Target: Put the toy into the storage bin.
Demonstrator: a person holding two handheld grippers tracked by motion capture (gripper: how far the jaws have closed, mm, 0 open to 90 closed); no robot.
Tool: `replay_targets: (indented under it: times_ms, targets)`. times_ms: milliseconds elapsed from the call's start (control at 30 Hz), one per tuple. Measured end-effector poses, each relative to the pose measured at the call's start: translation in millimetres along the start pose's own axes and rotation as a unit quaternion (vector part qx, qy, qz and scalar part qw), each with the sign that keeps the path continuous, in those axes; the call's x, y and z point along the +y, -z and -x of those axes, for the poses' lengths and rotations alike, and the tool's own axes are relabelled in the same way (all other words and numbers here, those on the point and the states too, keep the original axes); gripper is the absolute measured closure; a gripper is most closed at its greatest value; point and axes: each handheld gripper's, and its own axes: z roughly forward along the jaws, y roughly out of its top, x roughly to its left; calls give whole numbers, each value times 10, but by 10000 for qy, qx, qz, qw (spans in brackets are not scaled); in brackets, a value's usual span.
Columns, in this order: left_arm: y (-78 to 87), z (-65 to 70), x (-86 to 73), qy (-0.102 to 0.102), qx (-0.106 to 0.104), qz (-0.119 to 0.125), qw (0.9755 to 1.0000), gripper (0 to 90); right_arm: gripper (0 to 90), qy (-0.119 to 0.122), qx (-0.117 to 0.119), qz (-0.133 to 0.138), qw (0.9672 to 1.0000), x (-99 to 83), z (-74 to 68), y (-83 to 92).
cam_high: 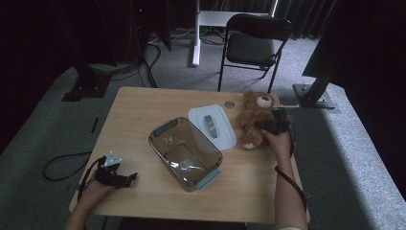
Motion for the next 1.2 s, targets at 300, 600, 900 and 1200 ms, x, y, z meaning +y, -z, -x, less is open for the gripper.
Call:
replay_targets:
  times_ms: [300, 600, 900, 1200]
  targets:
    - [0, 0, 0, 0, 2, 0, 10000, 3, 168, 209, -143, -211, 9995, -16, -87, -67]
    - [0, 0, 0, 0, 0, 0, 10000, 3, 621, 338, -168, 155, 9992, -56, -105, 65]
    - [-1, -2, 1, 0, -3, 1, 10000, 3, 677, 333, -249, 590, 9974, -32, -86, 386]
    - [-1, -2, 1, 0, -2, 0, 10000, 3, 675, 728, 82, 1001, 9923, -1, -345, 805]
